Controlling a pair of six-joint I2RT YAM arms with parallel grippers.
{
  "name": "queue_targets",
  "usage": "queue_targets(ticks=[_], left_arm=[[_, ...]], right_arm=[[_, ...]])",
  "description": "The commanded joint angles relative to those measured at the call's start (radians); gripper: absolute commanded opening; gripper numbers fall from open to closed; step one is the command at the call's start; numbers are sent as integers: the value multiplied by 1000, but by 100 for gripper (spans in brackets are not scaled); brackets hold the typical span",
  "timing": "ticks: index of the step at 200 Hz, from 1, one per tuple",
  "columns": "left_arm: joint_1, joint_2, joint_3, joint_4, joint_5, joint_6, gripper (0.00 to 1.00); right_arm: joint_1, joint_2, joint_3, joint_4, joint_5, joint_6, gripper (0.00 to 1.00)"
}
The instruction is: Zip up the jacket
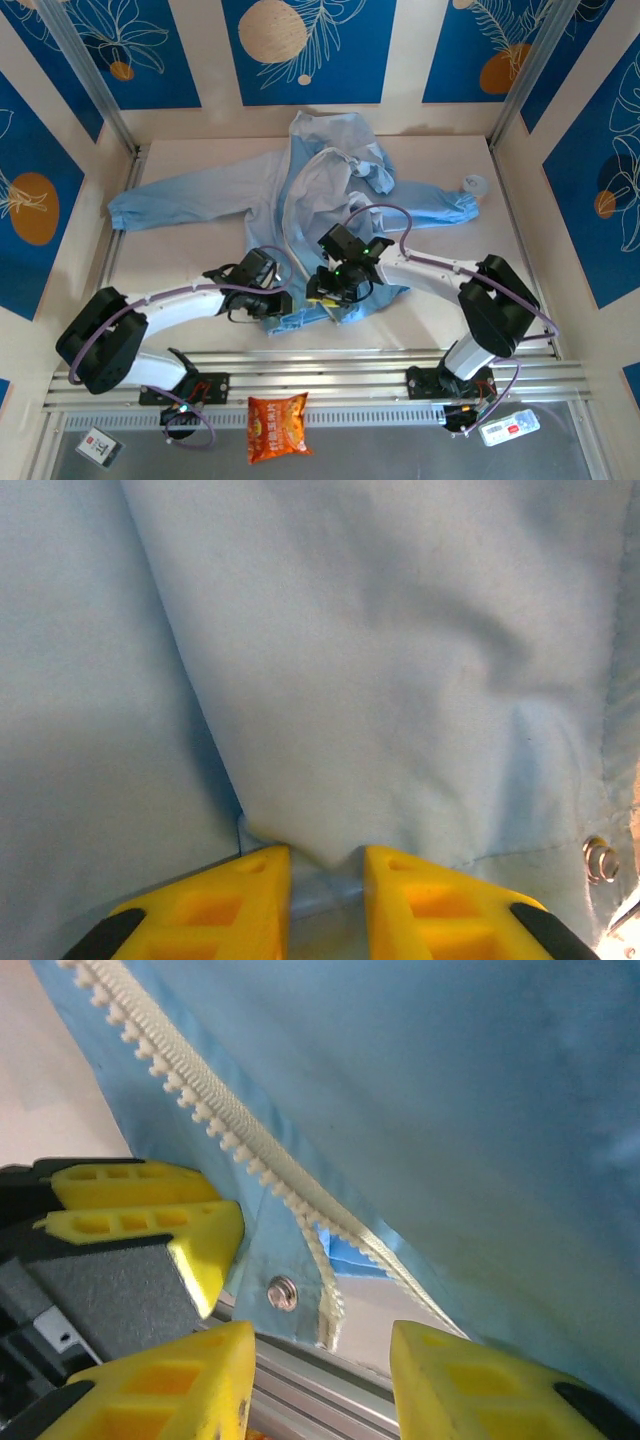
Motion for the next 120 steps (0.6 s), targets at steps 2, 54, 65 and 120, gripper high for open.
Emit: queue_targets(ticks=[2,54,65,120], left_arm=[[4,-21,-22,-7,4,-9,24],[4,-40,-31,-15,-5,-10,25],[4,-42,-31,-15,-7,-11,25],[12,-61,-19,-51,-18,7,25]], right_arm=[[1,34,-3,57,-40,27,46],[-11,128,56,78,-96,-7,55],[-12,142,72,84,-103,-14,56],[-44,166,187,37,-86,-108,34]])
